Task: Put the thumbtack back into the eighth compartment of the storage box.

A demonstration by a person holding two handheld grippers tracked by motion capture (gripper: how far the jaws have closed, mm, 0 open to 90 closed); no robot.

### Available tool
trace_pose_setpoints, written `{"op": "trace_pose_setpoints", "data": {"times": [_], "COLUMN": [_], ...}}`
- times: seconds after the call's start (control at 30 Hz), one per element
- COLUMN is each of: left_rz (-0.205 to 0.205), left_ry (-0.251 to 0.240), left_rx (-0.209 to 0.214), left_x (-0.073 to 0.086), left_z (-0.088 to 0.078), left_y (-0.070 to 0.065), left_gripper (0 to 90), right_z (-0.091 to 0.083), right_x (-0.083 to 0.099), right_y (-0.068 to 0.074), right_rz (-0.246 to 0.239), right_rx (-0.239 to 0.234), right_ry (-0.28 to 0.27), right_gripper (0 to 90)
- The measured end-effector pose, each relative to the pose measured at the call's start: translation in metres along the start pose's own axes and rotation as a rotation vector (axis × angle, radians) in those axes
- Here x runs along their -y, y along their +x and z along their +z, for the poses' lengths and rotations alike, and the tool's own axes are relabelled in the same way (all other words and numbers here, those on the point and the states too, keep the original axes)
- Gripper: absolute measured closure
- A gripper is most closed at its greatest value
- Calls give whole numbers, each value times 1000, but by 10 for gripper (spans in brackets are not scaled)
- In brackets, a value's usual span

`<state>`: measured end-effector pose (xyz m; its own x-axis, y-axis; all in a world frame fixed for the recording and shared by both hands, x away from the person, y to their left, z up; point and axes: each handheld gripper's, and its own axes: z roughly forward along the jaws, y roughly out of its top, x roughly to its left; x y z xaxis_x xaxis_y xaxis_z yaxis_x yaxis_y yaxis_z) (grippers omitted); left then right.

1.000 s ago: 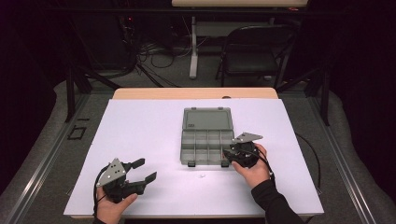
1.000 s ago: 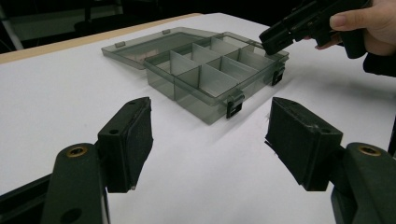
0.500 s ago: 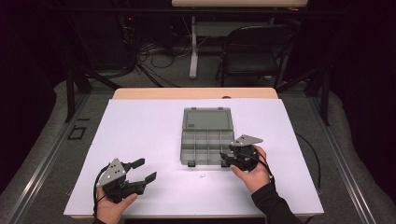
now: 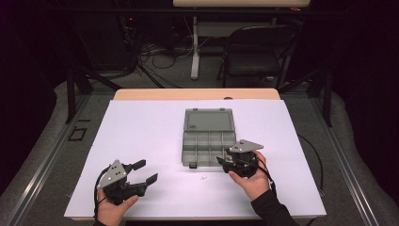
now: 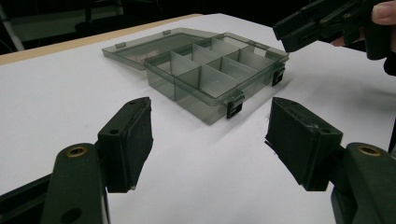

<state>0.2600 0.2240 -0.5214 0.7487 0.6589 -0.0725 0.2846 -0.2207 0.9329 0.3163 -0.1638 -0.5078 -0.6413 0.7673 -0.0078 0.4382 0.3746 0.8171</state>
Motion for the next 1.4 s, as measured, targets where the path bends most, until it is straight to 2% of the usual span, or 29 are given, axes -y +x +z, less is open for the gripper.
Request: {"op": "trace_pose_setpoints", "data": {"times": [0.43, 0.87, 1.17, 1.27, 1.4], "left_rz": [4, 1, 1, 1, 0], "left_ry": [1, 1, 1, 1, 1], "left_rx": [-2, 2, 2, 0, 5], "left_x": [0, 0, 0, 0, 0], "left_z": [0, 0, 0, 0, 0], "left_y": [0, 0, 0, 0, 0], "left_gripper": [309, 309, 309, 309, 309], "right_z": [5, 19, 29, 33, 37], "right_x": [2, 7, 15, 18, 23], "right_y": [15, 30, 39, 42, 43], "right_rz": [-22, -41, -60, -79, -77], "right_rx": [-38, -94, -142, -150, -160], "right_ry": [-6, 4, 29, 39, 55], "right_gripper": [526, 553, 603, 672, 689]}}
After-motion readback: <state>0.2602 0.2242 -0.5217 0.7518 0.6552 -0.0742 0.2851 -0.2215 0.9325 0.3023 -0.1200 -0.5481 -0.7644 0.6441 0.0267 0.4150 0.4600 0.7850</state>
